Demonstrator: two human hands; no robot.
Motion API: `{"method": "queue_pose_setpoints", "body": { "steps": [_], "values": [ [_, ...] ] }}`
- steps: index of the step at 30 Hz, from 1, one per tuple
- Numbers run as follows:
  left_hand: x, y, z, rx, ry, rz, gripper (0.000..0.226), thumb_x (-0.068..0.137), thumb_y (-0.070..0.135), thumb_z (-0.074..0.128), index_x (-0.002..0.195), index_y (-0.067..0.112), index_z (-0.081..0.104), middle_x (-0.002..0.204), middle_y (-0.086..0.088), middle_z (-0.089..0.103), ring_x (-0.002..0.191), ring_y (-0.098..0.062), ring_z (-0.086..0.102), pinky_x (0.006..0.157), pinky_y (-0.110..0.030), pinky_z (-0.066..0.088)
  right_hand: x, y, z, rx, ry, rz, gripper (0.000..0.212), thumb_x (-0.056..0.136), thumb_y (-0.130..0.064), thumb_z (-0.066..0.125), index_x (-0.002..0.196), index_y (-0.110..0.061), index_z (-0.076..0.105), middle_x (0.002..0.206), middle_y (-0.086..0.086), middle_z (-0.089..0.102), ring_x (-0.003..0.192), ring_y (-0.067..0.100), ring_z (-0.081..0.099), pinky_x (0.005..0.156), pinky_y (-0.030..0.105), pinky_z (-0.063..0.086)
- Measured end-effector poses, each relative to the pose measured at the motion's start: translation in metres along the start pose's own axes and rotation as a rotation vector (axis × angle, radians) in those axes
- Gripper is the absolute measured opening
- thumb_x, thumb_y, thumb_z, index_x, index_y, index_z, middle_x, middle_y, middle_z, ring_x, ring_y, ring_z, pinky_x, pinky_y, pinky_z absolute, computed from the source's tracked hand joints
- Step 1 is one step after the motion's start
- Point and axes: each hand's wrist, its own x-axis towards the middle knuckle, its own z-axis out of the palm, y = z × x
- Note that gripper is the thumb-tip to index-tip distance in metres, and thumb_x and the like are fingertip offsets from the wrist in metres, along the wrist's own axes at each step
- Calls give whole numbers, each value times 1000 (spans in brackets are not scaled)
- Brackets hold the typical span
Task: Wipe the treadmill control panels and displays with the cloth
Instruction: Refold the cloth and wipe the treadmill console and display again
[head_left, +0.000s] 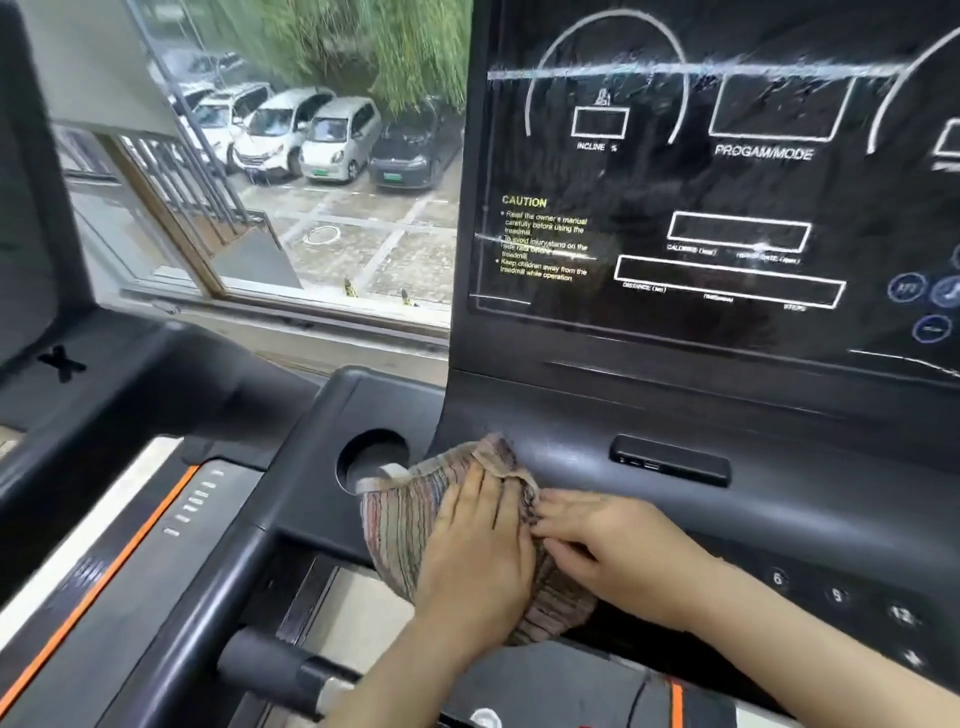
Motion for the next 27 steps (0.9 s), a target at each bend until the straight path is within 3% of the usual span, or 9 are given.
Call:
{"method": "queue_pose_setpoints", "body": {
  "steps": [4, 7, 12, 15, 18, 20, 23, 27],
  "values": [
    [0, 52, 9, -3, 12, 71, 50, 92, 37, 36, 128, 11, 59, 134, -8, 57, 129, -26, 49, 113, -41, 29, -40, 25, -11, -82, -3, 117, 30, 90, -37, 40, 83, -25, 67, 96, -14, 69, 97, 6, 62, 72, 36, 54],
    [5, 96, 16, -10, -17, 145, 52, 92, 40, 37, 127, 10, 61, 132, -9, 59, 128, -27, 51, 107, -45, 39, -71, 45, -24, -153, 44, 234, 28, 84, -37, 42, 68, -24, 60, 74, -12, 64, 76, 13, 62, 59, 38, 52],
    [9, 152, 25, -4, -78, 275, 56, 92, 41, 37, 133, 7, 54, 139, -12, 52, 134, -28, 44, 107, -45, 38, -115, 69, -51, -156, 168, 332, 26, 79, -33, 45, 57, -22, 54, 61, -10, 54, 66, 14, 56, 60, 31, 44],
    [10, 180, 31, -14, -110, 367, 58, 95, 39, 31, 141, 6, 42, 147, -14, 42, 141, -29, 32, 114, -47, 27, -135, 79, -57, -176, 245, 408, 29, 76, -34, 45, 51, -20, 49, 53, -5, 47, 62, 20, 50, 58, 32, 41],
    [13, 226, 35, -78, -176, 512, 64, 98, 40, 25, 153, 9, 12, 160, -11, 12, 148, -25, 0, 119, -41, -3, -160, 90, -65, -289, 321, 560, 35, 77, -35, 46, 46, -17, 47, 46, 0, 43, 55, 27, 48, 53, 32, 38],
    [18, 264, 42, -76, -184, 604, 66, 98, 42, 25, 154, 13, 4, 162, -9, -1, 148, -22, -9, 118, -39, -9, -180, 101, -76, -318, 409, 725, 37, 80, -29, 55, 46, -14, 52, 44, -3, 38, 52, 28, 46, 51, 29, 31],
    [27, 309, 54, -1, -190, 726, 69, 95, 45, 26, 154, 14, 7, 161, -9, 8, 148, -24, -6, 118, -41, -9, -209, 116, -89, -265, 469, 1000, 31, 84, -24, 60, 56, -16, 53, 51, -10, 32, 58, 24, 39, 50, 30, 25],
    [34, 317, 55, -39, -213, 714, 74, 90, 41, 34, 154, 17, 7, 162, -3, 6, 147, -15, -14, 118, -37, -11, -221, 117, -80, -98, 600, 1041, 24, 89, -24, 57, 68, -22, 46, 72, -4, 49, 65, 21, 46, 56, 32, 27]
  ]
}}
